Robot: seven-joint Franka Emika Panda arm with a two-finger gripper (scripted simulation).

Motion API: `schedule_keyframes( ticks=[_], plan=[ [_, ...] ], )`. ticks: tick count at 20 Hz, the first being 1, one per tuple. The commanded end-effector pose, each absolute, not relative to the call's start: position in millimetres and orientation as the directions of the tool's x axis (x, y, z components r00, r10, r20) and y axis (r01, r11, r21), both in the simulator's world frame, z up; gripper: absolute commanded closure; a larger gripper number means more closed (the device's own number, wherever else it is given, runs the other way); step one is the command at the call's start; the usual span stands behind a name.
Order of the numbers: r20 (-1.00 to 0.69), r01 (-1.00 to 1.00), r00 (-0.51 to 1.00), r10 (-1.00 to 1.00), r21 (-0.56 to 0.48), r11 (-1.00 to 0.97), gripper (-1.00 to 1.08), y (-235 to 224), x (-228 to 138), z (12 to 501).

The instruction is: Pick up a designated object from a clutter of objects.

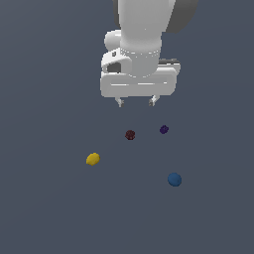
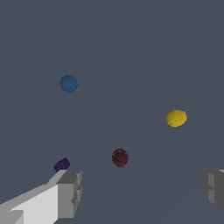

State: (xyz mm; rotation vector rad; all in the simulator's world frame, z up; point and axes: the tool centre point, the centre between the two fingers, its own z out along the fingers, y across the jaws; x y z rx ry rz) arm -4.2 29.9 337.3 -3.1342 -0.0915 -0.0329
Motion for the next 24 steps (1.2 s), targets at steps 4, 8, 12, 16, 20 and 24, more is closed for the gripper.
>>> schedule_keyframes(
  ticks=[4, 8, 12, 16, 20, 24],
  plan=[
    [0.025, 0.056, 0.998, 0.056, 0.000, -0.998, -0.92, 28, -3, 339],
    [0.041, 0.044, 0.998, 0.045, 0.019, -0.999, -0.92, 21, 3, 345],
    [0.048, 0.039, 0.998, 0.041, 0.027, -0.999, -0.92, 18, 6, 347],
    [0.046, 0.041, 0.998, 0.042, 0.025, -0.999, -0.92, 19, 5, 346],
    [0.045, 0.035, 0.998, 0.036, 0.023, -0.999, -0.92, 14, 9, 340],
    [0.042, 0.024, 0.999, 0.025, 0.016, -1.000, -0.92, 4, 16, 324]
  ],
)
